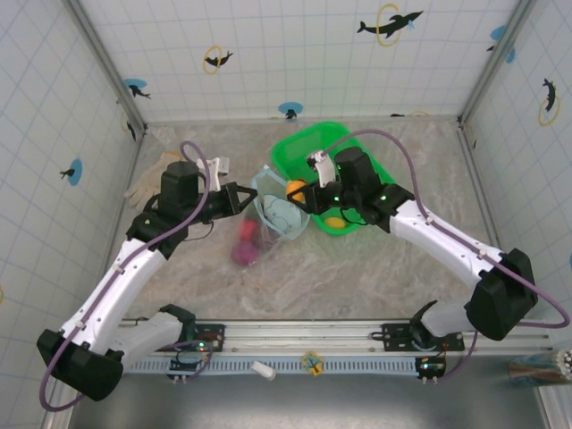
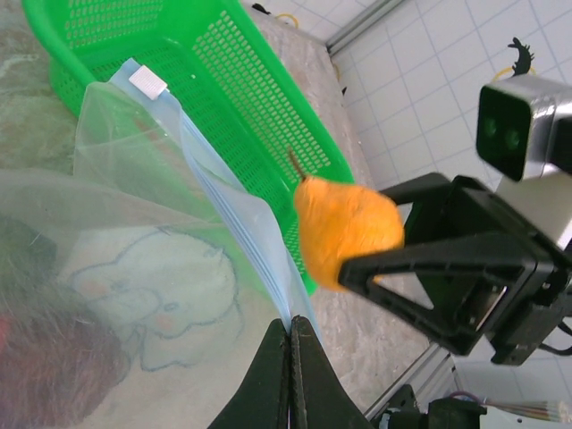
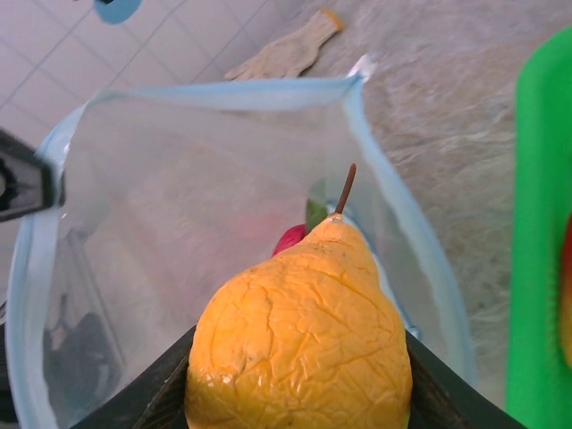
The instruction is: Place the food in the zip-top bag and seal the zipper
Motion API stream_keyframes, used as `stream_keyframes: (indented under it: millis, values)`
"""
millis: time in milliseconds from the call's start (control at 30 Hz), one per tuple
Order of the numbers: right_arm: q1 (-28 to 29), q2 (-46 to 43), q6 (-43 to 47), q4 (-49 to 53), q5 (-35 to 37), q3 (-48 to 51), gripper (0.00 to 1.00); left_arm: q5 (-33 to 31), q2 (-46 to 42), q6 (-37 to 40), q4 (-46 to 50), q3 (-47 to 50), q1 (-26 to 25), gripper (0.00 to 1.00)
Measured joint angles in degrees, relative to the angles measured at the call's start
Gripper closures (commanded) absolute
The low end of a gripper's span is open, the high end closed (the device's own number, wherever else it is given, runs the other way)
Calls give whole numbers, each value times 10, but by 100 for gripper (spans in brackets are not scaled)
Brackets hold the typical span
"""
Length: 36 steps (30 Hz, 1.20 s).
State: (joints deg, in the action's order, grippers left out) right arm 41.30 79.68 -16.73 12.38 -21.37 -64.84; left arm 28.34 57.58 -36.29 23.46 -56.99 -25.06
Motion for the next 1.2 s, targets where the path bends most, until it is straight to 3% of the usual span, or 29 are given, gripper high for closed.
stream_keyframes:
  millis: [267,300,367,500,867,1200]
  values:
    - [38,95,3,-5,-40,-37,53,0,-1,-4,-6,0,0,100]
    - [42,113,3,-5,-43,-46,48,0,-2,-5,-8,1,0,100]
    - [51,138,2,-2,-45,-57,28,-1,-4,-9,-10,1,0,100]
    - [64,158,6,5,-37,-63,20,-1,-9,-15,-13,1,0,100]
    - [47,127,7,12,2,-63,24,-7,-15,-26,-27,26,0,100]
    - [-31,16,-27,-27,33,-37,34,-63,-39,-27,-21,27,0,100]
